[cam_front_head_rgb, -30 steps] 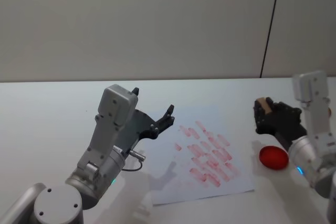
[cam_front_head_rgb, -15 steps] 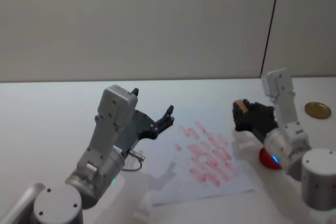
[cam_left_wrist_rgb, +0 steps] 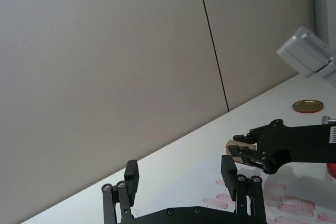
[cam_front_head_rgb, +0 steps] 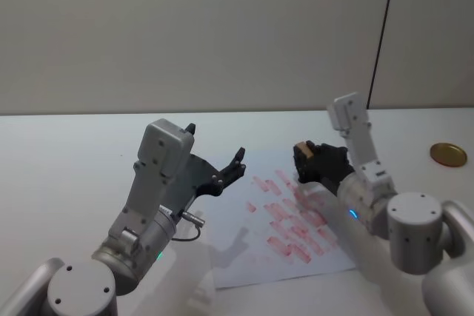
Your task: Use the one hand to pick up the stamp and affix it onto the A4 paper.
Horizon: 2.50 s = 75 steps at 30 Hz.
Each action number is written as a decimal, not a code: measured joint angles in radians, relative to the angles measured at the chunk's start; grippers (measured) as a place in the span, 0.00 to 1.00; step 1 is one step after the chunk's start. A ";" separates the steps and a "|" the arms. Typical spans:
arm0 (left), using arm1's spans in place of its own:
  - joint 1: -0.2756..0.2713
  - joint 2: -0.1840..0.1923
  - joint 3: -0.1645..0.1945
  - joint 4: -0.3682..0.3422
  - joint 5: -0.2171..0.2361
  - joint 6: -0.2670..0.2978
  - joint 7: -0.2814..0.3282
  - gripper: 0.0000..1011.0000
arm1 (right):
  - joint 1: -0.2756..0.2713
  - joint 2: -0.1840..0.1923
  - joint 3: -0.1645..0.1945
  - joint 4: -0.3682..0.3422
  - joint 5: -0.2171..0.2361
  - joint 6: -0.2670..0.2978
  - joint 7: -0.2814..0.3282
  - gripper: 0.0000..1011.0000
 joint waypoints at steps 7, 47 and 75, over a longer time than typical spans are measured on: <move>0.000 0.000 0.000 0.000 0.000 0.000 0.000 0.98 | 0.061 -0.027 -0.014 0.104 -0.032 -0.002 -0.001 0.21; 0.000 0.000 0.000 0.000 0.000 0.000 0.000 0.98 | 0.202 -0.086 -0.027 0.409 -0.067 -0.028 -0.027 0.21; 0.000 0.000 0.000 0.000 0.000 0.000 0.000 0.98 | 0.115 -0.058 -0.006 0.176 -0.001 -0.052 -0.015 0.21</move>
